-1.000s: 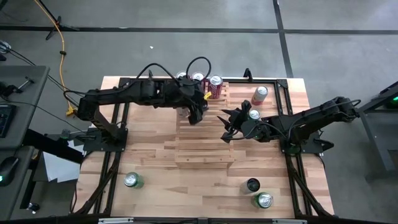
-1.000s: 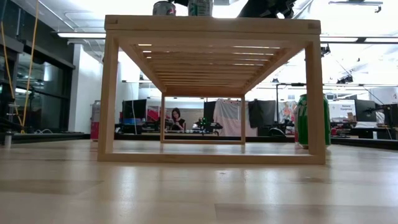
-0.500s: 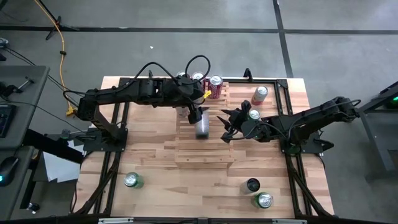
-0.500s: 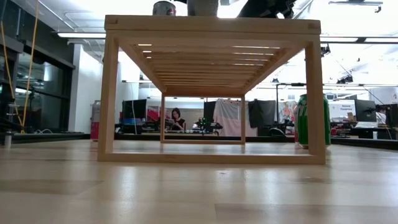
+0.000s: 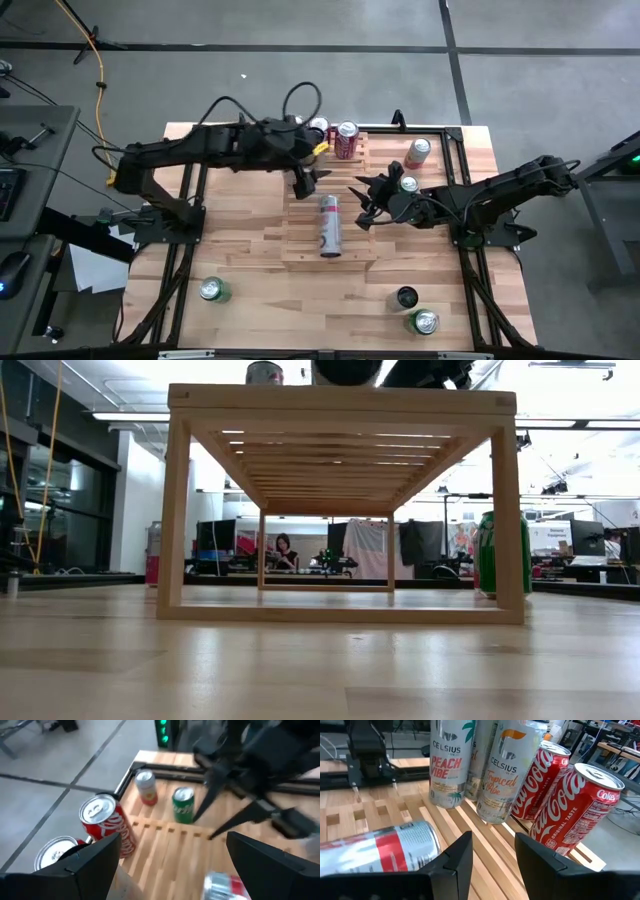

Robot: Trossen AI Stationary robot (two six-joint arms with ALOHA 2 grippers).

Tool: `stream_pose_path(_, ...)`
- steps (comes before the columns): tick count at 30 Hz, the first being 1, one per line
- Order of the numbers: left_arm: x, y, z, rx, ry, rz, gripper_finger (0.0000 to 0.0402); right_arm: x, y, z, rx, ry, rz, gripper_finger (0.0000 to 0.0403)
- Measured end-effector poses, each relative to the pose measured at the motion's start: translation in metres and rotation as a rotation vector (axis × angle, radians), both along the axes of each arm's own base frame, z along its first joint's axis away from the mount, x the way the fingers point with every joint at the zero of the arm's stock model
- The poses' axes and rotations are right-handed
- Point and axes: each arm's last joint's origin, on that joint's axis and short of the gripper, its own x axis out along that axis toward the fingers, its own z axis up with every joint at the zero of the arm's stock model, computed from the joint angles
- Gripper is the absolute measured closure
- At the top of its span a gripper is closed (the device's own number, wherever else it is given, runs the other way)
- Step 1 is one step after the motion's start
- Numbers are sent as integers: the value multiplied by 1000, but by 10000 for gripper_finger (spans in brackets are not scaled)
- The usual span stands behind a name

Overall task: Place canned beverage on shelf
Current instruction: Align the bottom left peach vibe celsius soda can with the other peach vibe celsius soda can

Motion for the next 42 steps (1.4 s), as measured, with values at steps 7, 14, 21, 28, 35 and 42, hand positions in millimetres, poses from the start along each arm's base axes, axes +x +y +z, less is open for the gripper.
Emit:
stream_pose_path(7,-41,-50,22,-1,-67,-144,50,5,3,12,56,-135,59,273)
stream_pose_path(14,-82,-102,-12,177,-89,-84,50,8,7,49,153,-212,154,273)
stream_pose_path(21,-127,-112,-75,188,-222,88,50,-3,6,88,270,-132,167,273)
stream_pose_path(28,-151,-102,-116,122,-339,158,50,-2,10,94,340,-150,266,273)
stream_pose_path(35,-159,-96,-119,133,-394,197,51,-2,1,91,538,-159,224,271)
stream_pose_path(42,-159,-95,-117,143,-398,187,51,0,-2,93,706,221,9,237)
